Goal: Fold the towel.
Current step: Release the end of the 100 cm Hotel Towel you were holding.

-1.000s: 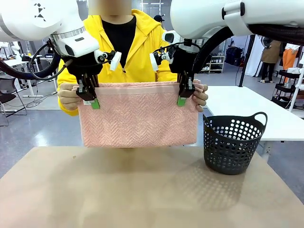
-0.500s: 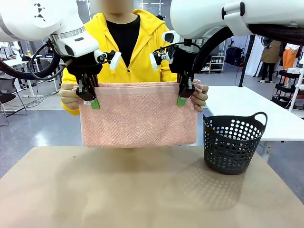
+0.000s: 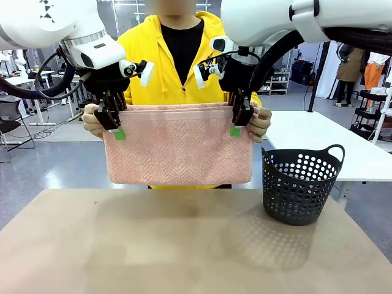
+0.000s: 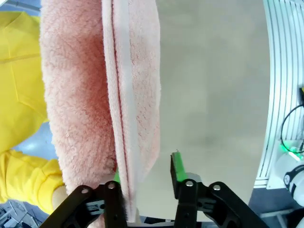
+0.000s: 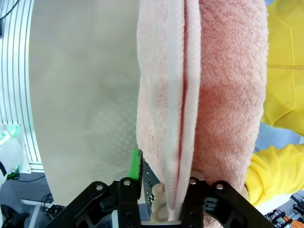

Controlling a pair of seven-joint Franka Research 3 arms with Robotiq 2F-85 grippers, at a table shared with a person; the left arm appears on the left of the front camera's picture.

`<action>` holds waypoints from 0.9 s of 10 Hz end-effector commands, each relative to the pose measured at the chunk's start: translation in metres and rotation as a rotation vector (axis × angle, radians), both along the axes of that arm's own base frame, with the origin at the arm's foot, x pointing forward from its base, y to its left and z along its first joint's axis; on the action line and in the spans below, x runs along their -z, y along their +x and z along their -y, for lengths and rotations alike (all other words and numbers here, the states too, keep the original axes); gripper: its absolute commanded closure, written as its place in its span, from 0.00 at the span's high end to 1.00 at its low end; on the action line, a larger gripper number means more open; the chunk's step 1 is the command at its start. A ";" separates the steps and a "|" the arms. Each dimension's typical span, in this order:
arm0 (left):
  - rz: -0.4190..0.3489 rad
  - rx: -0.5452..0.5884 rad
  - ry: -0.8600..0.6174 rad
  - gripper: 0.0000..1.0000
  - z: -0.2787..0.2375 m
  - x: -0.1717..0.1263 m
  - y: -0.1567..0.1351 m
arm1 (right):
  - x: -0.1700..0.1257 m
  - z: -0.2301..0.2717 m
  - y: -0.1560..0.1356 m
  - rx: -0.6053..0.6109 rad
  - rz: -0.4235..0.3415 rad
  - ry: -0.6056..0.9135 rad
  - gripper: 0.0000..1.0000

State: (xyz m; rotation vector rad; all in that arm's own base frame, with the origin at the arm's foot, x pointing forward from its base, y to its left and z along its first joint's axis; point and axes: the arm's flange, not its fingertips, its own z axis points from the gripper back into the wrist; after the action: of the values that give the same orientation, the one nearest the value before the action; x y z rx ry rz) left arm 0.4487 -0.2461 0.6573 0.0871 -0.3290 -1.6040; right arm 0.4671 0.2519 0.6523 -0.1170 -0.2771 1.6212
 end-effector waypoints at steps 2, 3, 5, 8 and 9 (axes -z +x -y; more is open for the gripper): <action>0.047 -0.096 -0.034 1.00 -0.007 -0.026 -0.016 | -0.027 0.010 -0.017 0.068 0.053 0.020 1.00; 0.051 -0.149 -0.066 0.81 -0.011 -0.041 -0.025 | -0.044 0.016 -0.027 0.100 0.059 0.057 0.86; 0.054 -0.382 -0.143 1.00 -0.028 -0.069 -0.042 | -0.075 0.034 -0.047 0.265 0.043 0.127 1.00; 0.120 -0.741 -0.265 1.00 -0.083 -0.100 -0.070 | -0.105 0.084 -0.077 0.627 0.052 0.204 1.00; 0.133 -0.832 -0.341 1.00 -0.103 -0.102 -0.078 | -0.109 0.102 -0.085 0.738 0.083 0.249 1.00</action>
State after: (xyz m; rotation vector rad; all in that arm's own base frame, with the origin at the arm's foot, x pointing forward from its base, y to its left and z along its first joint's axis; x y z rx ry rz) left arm 0.3825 -0.1532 0.7706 0.0422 -0.5325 -0.8214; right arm 0.3919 0.1566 0.7701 -0.0633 -0.4041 0.9878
